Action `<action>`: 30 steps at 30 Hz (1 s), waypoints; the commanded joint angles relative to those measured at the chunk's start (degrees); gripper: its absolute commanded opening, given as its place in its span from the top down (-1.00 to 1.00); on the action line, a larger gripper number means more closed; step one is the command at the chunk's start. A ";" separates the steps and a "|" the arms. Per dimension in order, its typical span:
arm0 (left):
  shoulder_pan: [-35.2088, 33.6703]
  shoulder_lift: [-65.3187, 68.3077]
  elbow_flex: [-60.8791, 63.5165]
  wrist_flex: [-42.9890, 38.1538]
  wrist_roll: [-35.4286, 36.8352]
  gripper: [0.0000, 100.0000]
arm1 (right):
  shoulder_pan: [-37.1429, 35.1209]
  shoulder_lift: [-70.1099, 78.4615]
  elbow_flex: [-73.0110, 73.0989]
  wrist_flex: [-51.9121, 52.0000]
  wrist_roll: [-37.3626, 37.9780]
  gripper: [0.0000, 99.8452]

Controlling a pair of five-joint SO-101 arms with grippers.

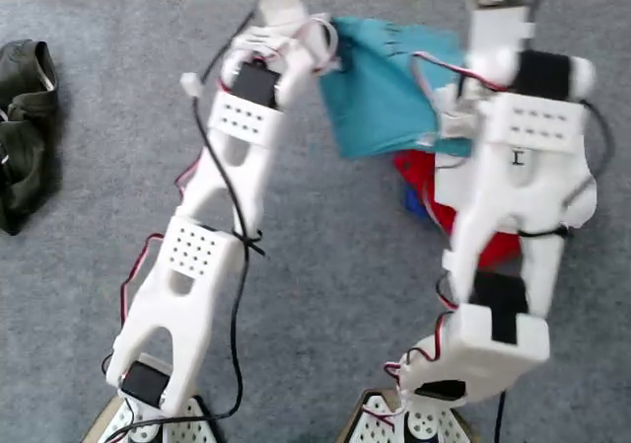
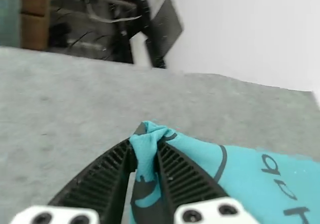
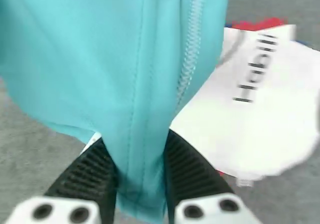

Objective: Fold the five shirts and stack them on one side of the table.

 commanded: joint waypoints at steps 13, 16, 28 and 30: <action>13.23 -4.40 18.68 -21.36 0.70 0.94 | 22.42 -5.23 8.40 -2.29 16.97 0.97; 14.37 -4.31 22.20 -24.44 0.35 0.94 | 24.00 -5.23 12.26 -5.89 17.05 0.97; 12.88 -4.92 19.30 -14.51 -1.49 0.76 | 25.23 -5.41 19.91 -9.41 14.33 -0.18; 12.35 -4.92 15.96 -12.40 -1.49 0.76 | 25.23 -5.67 19.82 -9.41 14.15 -0.23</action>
